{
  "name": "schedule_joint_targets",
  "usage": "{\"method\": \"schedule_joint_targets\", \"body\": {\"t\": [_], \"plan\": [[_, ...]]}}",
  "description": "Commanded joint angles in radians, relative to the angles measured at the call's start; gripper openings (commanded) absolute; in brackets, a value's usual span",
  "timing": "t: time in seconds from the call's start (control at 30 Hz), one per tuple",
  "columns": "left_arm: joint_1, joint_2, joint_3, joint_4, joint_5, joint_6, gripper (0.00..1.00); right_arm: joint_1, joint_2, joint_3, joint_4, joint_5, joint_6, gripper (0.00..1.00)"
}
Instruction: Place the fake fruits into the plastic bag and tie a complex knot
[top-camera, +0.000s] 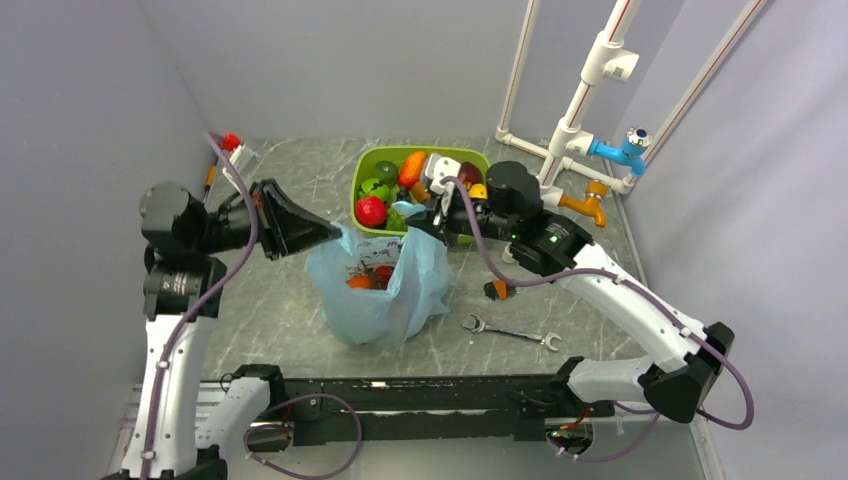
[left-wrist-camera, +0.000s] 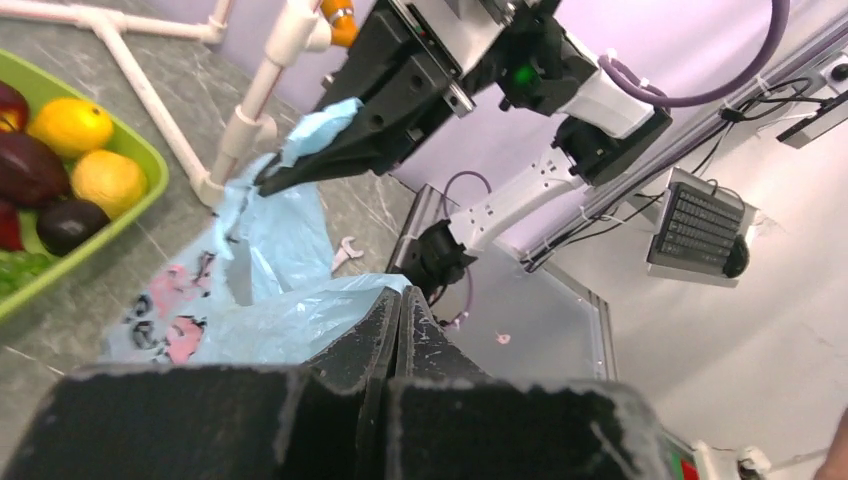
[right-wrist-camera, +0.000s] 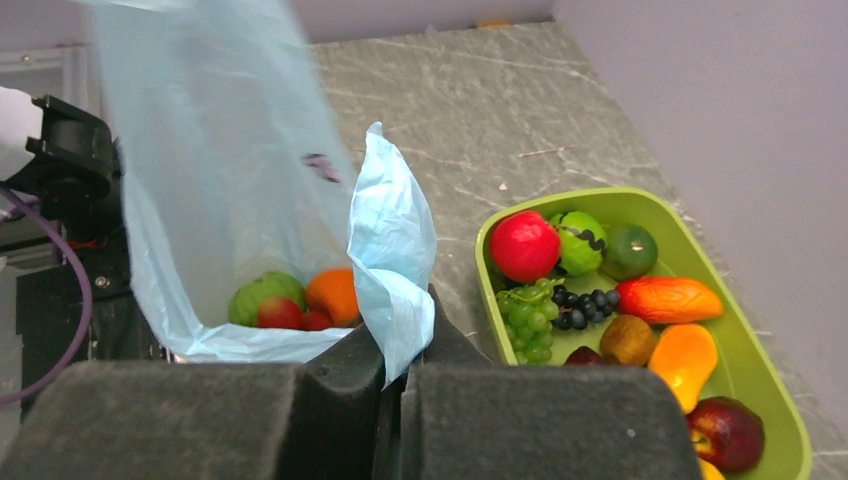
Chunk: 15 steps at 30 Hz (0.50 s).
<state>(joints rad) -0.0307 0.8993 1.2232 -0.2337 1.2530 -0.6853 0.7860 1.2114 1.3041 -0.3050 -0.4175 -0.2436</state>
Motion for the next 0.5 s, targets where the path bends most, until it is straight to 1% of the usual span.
{"method": "schedule_joint_targets", "body": {"t": [0.0,0.07,0.13,0.17,0.2,0.23,0.27,0.3,0.33,0.37,0.4,0.43,0.47], "plan": [[0.055,-0.042,-0.218,0.209,0.018,-0.216,0.0,0.003,0.06,-0.033,0.031,-0.084,-0.025,0.0],[0.126,-0.055,-0.298,0.273,0.037,-0.261,0.0,0.001,0.061,-0.08,0.039,-0.078,-0.05,0.0],[0.193,-0.063,-0.332,0.32,0.076,-0.295,0.0,-0.003,0.054,-0.103,0.027,-0.074,-0.07,0.0],[0.214,-0.065,-0.335,0.346,0.102,-0.308,0.04,-0.001,0.049,-0.104,0.019,-0.08,-0.068,0.0],[0.224,-0.068,-0.32,0.365,0.135,-0.296,0.17,-0.003,0.044,-0.1,0.016,-0.086,-0.06,0.0],[0.228,-0.07,-0.297,0.354,0.161,-0.262,0.36,-0.002,0.039,-0.096,0.014,-0.091,-0.054,0.0],[0.234,-0.07,-0.245,0.291,0.186,-0.176,0.53,-0.002,0.036,-0.093,0.016,-0.093,-0.049,0.0],[0.24,-0.062,-0.172,0.135,0.21,-0.011,0.69,-0.001,0.033,-0.088,0.018,-0.095,-0.043,0.0],[0.251,-0.041,-0.06,-0.102,0.225,0.203,0.89,-0.002,0.035,-0.08,0.017,-0.095,-0.038,0.0],[0.267,-0.006,0.071,-0.373,0.219,0.47,0.98,-0.002,0.037,-0.072,0.013,-0.096,-0.037,0.0],[0.272,0.053,0.195,-0.723,0.17,0.725,0.99,-0.003,0.039,-0.063,0.008,-0.098,-0.034,0.0],[0.273,0.106,0.321,-0.921,0.127,0.972,1.0,-0.003,0.039,-0.054,0.002,-0.103,-0.032,0.0],[0.273,0.15,0.428,-1.057,0.076,1.136,0.99,-0.003,0.038,-0.049,-0.001,-0.107,-0.03,0.0]]}}
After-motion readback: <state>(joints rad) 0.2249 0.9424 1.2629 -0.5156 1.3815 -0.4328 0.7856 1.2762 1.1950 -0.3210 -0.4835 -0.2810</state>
